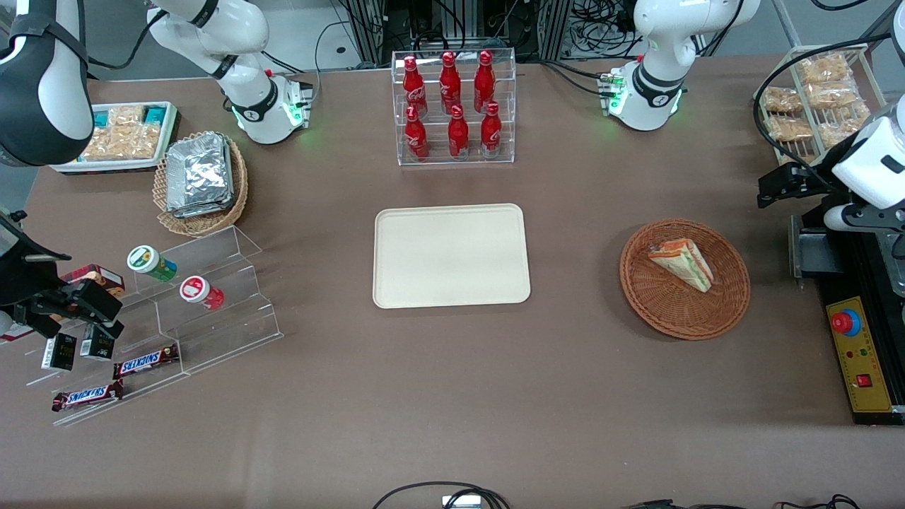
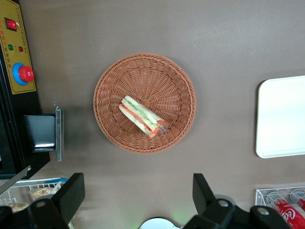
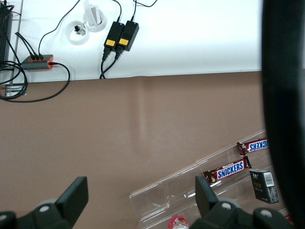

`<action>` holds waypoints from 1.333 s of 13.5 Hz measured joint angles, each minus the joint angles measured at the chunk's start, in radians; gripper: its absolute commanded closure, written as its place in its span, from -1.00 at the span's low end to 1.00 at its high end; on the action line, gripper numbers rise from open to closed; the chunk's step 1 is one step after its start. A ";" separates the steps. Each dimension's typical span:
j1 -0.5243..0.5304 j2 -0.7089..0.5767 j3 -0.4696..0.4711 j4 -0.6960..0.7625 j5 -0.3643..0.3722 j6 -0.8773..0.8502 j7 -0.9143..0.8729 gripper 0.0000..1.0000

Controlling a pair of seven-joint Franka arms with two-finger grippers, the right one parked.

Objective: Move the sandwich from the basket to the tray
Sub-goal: 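Move the left gripper over the sandwich in the wicker basket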

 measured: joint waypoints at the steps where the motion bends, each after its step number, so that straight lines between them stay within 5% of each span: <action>1: 0.000 0.000 0.000 0.000 0.000 -0.002 0.000 -1.00; 7: 0.000 0.008 0.000 -0.030 0.003 -0.003 0.000 -1.00; 13: 0.001 0.017 0.004 -0.237 0.004 0.155 -0.021 -1.00; 18: 0.004 0.004 0.007 -0.441 0.004 0.364 -0.207 -1.00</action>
